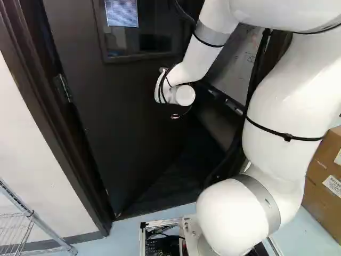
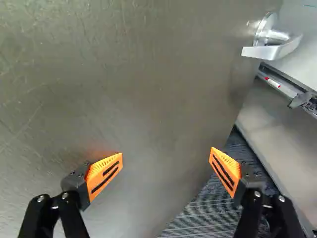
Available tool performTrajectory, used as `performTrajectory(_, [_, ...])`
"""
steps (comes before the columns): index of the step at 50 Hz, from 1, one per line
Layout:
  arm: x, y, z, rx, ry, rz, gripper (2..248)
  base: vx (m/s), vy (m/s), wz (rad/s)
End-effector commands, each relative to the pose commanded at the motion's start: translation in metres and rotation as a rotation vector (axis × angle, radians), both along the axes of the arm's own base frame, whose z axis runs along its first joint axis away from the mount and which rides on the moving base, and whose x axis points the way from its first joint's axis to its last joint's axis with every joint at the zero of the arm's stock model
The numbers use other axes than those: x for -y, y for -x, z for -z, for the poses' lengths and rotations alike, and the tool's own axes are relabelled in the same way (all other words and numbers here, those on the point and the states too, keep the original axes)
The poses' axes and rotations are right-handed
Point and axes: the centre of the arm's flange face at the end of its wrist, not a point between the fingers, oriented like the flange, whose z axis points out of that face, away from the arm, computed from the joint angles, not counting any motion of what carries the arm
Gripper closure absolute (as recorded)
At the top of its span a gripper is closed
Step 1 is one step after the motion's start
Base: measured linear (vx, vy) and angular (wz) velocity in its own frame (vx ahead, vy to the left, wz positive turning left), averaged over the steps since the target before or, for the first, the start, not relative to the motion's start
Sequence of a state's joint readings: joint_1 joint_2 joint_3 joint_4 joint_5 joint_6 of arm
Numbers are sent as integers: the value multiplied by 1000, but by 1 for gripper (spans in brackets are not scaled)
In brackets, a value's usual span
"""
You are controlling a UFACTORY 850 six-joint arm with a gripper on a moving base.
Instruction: Open the door and move inside
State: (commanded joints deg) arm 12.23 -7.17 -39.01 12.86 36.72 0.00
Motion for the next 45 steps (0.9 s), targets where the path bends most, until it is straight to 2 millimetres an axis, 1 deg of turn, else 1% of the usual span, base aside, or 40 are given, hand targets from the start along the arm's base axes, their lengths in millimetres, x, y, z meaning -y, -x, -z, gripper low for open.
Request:
performTrajectory(20, [-13,-22,1,-2,-36,33,3,0,0,0])
performTrajectory(45, [-34,-34,2,-1,-49,19,3,0,0,0])
